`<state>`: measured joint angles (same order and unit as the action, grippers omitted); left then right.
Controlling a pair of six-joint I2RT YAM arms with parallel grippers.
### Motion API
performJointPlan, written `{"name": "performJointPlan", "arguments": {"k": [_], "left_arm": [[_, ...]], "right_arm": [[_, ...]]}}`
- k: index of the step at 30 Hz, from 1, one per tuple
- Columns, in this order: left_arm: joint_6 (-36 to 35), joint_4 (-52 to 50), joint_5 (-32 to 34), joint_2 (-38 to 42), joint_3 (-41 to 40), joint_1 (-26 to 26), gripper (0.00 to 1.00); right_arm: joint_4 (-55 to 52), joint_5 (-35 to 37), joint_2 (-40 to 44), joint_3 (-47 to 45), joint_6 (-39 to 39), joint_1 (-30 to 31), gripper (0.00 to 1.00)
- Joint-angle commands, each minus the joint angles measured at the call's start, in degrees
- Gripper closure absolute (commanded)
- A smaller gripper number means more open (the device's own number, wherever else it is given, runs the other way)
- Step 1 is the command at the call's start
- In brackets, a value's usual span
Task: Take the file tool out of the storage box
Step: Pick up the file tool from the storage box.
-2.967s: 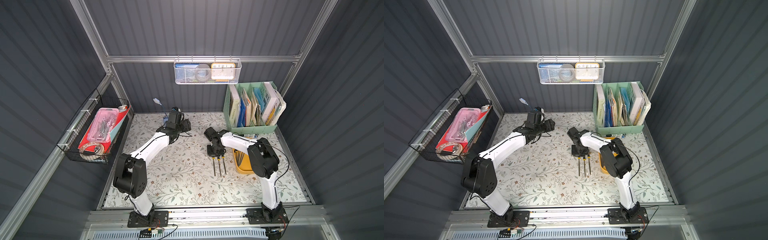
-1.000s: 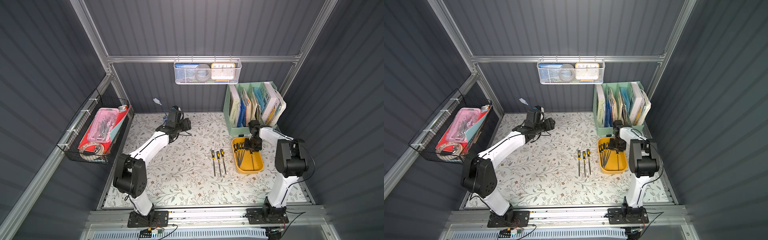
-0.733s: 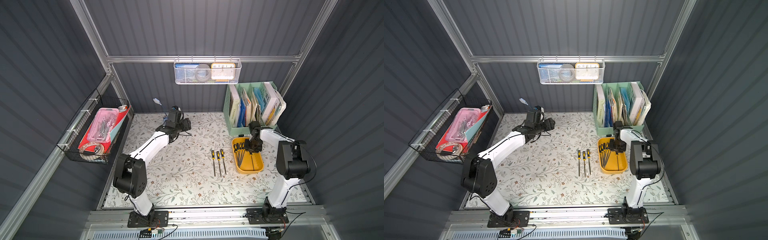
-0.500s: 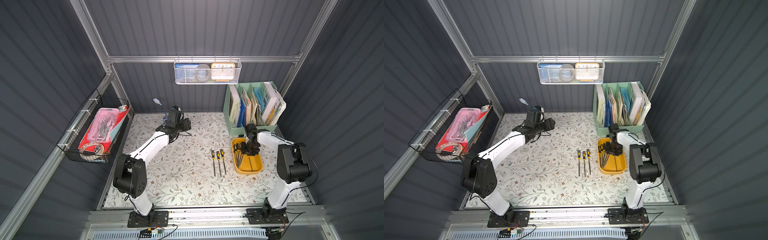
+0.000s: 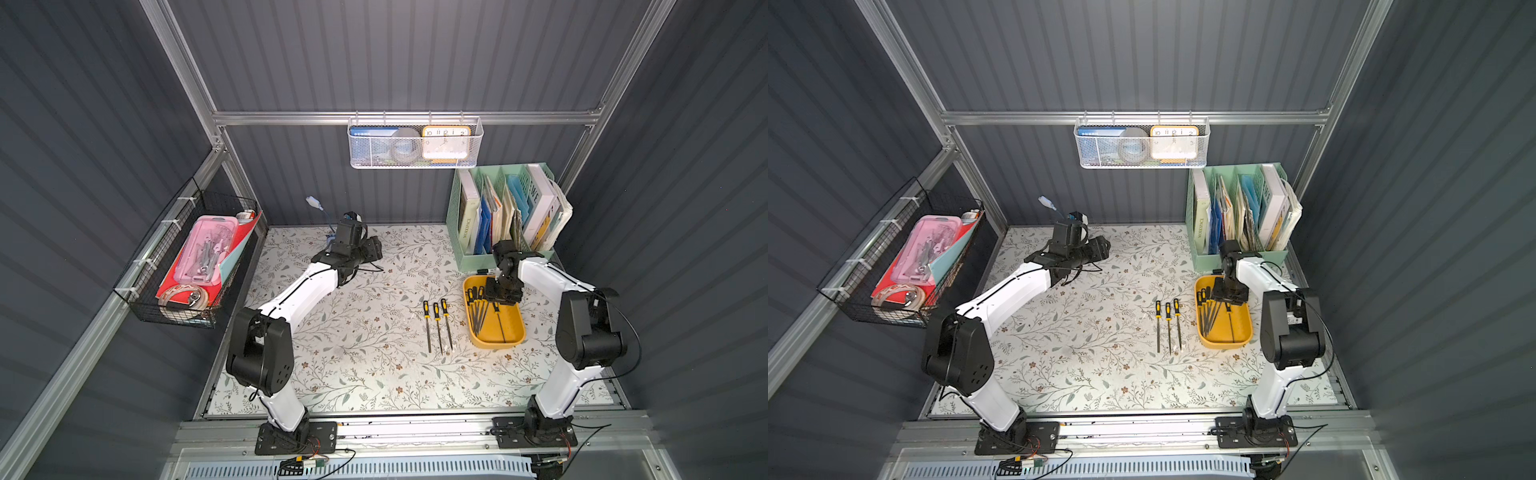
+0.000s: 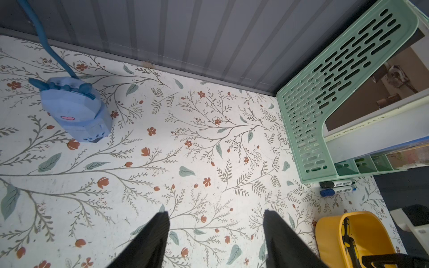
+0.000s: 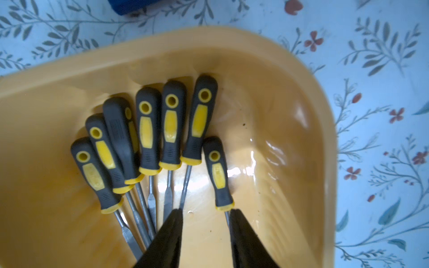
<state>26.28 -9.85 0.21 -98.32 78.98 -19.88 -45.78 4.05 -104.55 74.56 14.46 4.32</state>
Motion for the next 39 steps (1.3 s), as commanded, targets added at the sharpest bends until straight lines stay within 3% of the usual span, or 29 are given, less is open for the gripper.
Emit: {"name": "performJointPlan", "arguments": {"k": [1, 8, 10, 13, 15, 20, 29, 33, 39], "left_arm": [[-0.6, -0.2, 0.1, 0.4, 0.6, 0.4, 0.30], [-1.0, -1.1, 0.8, 0.5, 1.3, 0.4, 0.30], [-1.0, -1.1, 0.9, 0.5, 1.3, 0.4, 0.30], [-1.1, -1.2, 1.1, 0.6, 1.3, 0.4, 0.30], [-1.1, -1.2, 1.1, 0.5, 1.6, 0.4, 0.30], [-1.0, -1.0, 0.7, 0.4, 1.6, 0.4, 0.30], [-0.6, -0.8, 0.7, 1.1, 1.5, 0.4, 0.30], [-0.3, -0.6, 0.6, 1.5, 1.2, 0.4, 0.30], [0.2, -0.2, 0.5, 1.5, 0.6, 0.4, 0.30]], "right_arm": [[-2.2, -0.2, -3.2, 2.0, -1.5, -0.5, 0.61], [-1.3, -2.8, -7.7, 3.1, -2.2, -1.3, 0.63], [-0.9, -3.2, -8.3, 2.8, -2.3, -1.4, 0.66], [-0.6, -3.7, -8.4, 2.2, -2.2, -1.5, 0.79], [-0.5, -3.8, -7.6, 1.6, -2.2, -1.6, 0.87], [-0.9, -3.3, -5.5, 1.6, -2.3, -1.6, 0.93], [-6.5, -4.1, 3.2, 9.1, -2.2, -1.3, 0.96], [-7.8, -6.2, 6.1, 12.3, -1.1, 2.3, 0.97], [-7.5, -8.3, 5.6, 16.4, 4.9, 12.7, 0.98]]}}
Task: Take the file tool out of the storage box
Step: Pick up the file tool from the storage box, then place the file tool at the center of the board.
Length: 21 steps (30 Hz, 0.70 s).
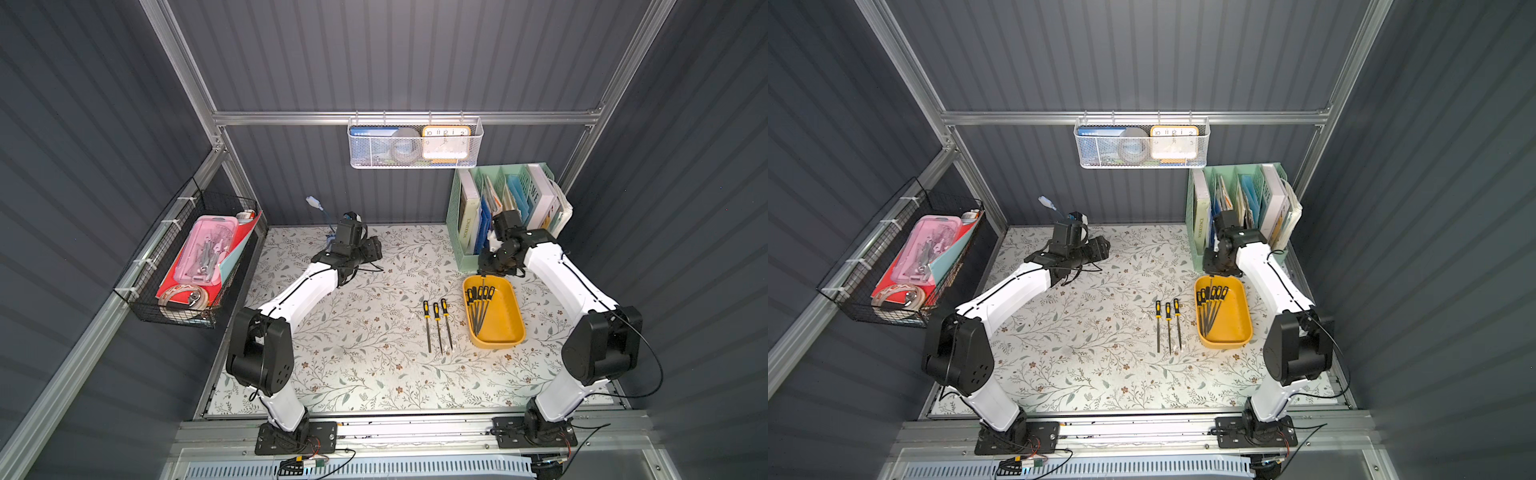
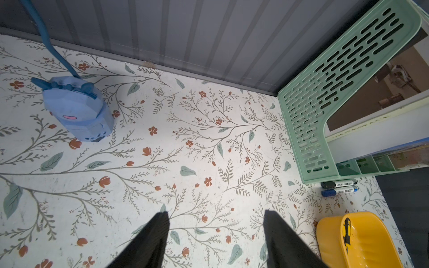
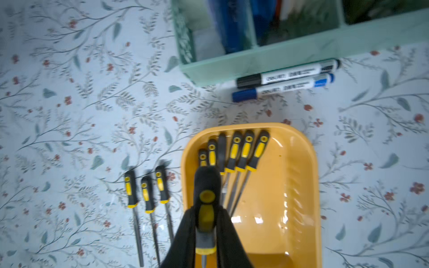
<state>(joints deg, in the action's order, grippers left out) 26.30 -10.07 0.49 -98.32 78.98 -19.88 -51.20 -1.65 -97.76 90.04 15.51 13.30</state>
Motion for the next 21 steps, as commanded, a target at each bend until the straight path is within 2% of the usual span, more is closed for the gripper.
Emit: {"name": "performJointPlan", "arguments": {"k": [1, 7, 10, 14, 21], "left_arm": [[0.3, 0.1, 0.2, 1.5, 0.4, 0.4, 0.30], [0.7, 0.7, 0.0, 1.9, -0.7, 0.4, 0.30], [0.7, 0.6, 0.3, 2.5, -1.3, 0.4, 0.30], [0.5, 0.2, 1.0, 3.3, -2.2, 0.4, 0.30], [1.0, 1.6, 0.4, 3.5, -3.4, 0.4, 0.30]], "right_arm": [[-1.1, -3.3, -1.5, 1.1, 5.6, 5.7, 0.98], [5.0, -1.5, -6.6, 1.5, 14.5, 16.8, 0.98], [6.0, 0.3, -10.6, 2.4, 17.0, 19.8, 0.99], [8.1, 0.2, -14.5, 2.7, 19.7, 21.3, 0.99], [7.6, 0.0, -20.3, 4.9, 19.5, 22.4, 0.99]]}}
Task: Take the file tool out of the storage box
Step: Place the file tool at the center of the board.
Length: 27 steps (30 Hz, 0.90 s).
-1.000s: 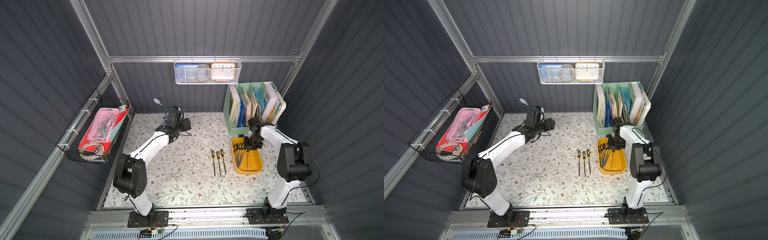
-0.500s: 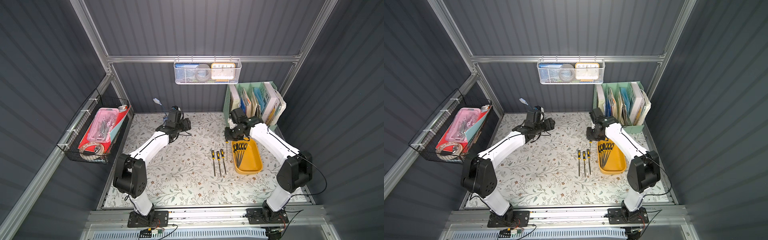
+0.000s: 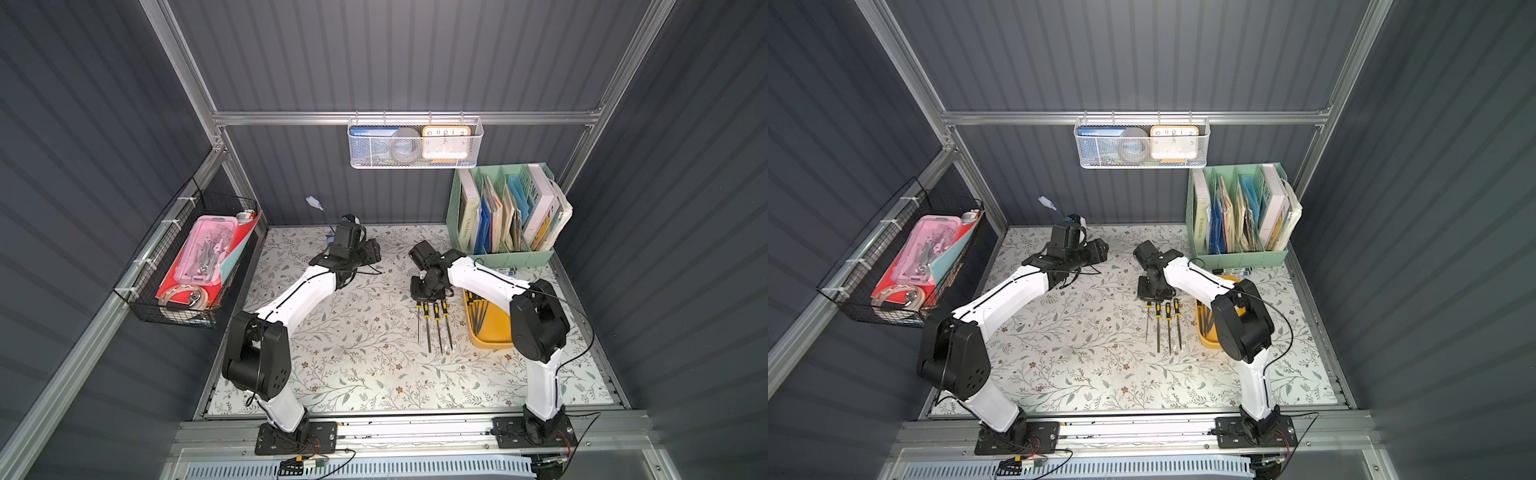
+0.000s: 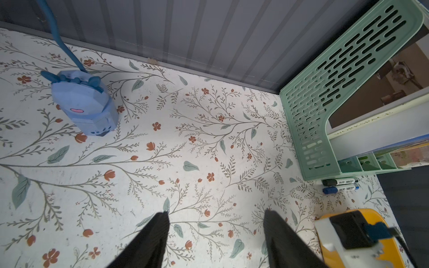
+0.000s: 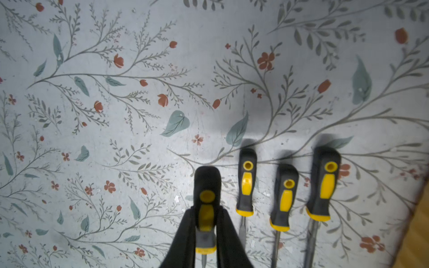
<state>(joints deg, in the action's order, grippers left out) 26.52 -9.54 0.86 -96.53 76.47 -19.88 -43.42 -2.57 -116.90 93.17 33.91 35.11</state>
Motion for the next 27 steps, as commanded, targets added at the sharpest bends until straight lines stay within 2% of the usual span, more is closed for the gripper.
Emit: {"name": "performJointPlan", "arguments": {"k": [1, 17, 27], "left_arm": [[0.8, 1.4, -0.2, 1.7, -1.1, 0.4, 0.30], [0.5, 1.3, 0.0, 1.9, -2.0, 0.4, 0.30], [0.5, 1.5, 0.3, 2.1, -2.1, 0.5, 0.30]], "right_arm": [[-0.3, 1.2, -2.0, 2.0, 0.8, 0.7, 0.99], [-2.6, 1.6, -7.2, 2.7, -1.6, 0.9, 0.97], [-4.9, 2.0, -7.9, 5.1, -2.4, 1.0, 0.82]]}}
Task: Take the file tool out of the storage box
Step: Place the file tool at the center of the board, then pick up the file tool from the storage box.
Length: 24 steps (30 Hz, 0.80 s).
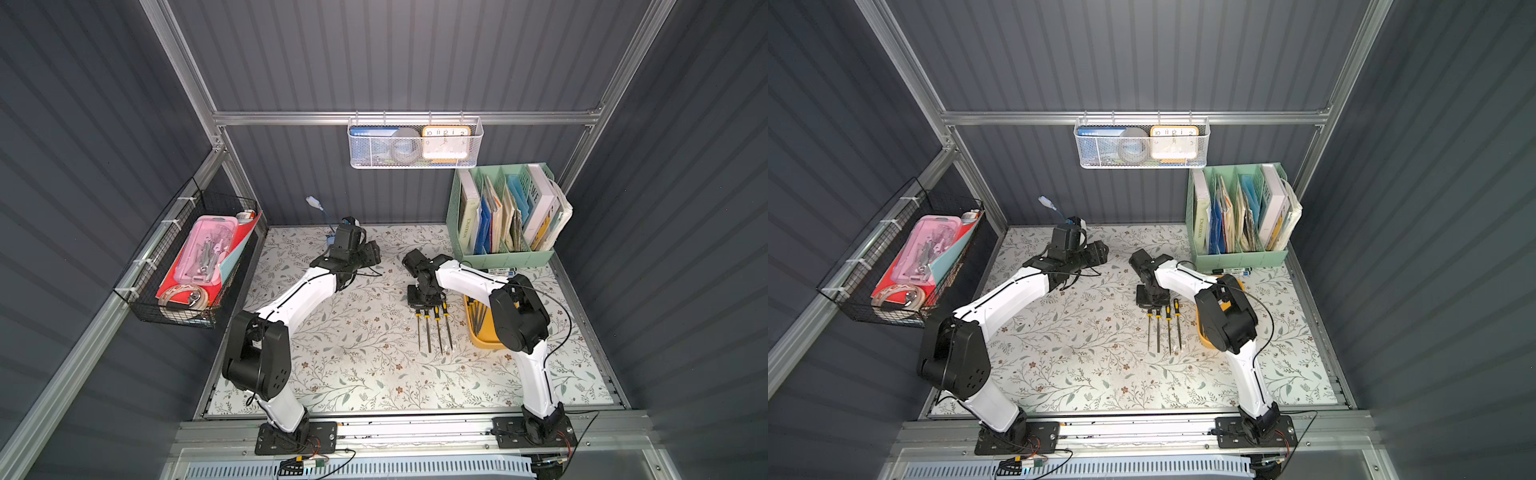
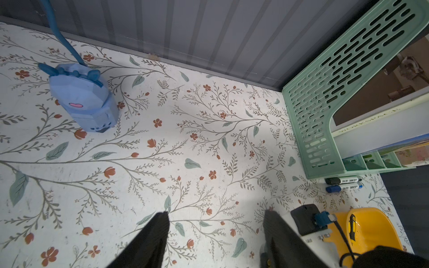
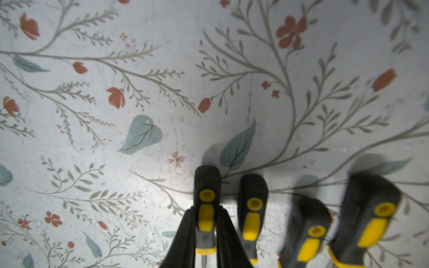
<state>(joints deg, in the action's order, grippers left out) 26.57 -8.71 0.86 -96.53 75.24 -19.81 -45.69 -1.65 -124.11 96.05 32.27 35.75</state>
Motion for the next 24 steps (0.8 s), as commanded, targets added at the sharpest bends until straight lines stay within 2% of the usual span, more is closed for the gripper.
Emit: {"name": "performJointPlan", "arguments": {"k": [1, 8, 14, 19, 24], "left_arm": [[0.5, 0.6, 0.4, 2.1, -0.7, 0.4, 0.30], [0.5, 0.7, 0.0, 1.9, 0.0, 0.4, 0.30], [0.0, 0.4, 0.0, 1.7, 0.9, 0.4, 0.30], [-0.4, 0.1, -0.3, 1.2, 1.3, 0.4, 0.30], [-0.6, 0.2, -0.7, 0.2, 2.3, 0.4, 0.30]], "right_arm": [[-3.0, 1.1, -0.6, 2.7, -0.9, 0.3, 0.80], [-4.2, 2.4, 3.0, 5.6, -1.5, 0.0, 0.66], [-8.1, 4.5, 8.3, 5.8, -3.1, -3.3, 0.63], [-4.6, 5.5, 19.9, -7.6, -4.1, -14.4, 0.64], [-4.7, 5.9, 23.6, -14.7, -7.2, -25.3, 0.64]]}}
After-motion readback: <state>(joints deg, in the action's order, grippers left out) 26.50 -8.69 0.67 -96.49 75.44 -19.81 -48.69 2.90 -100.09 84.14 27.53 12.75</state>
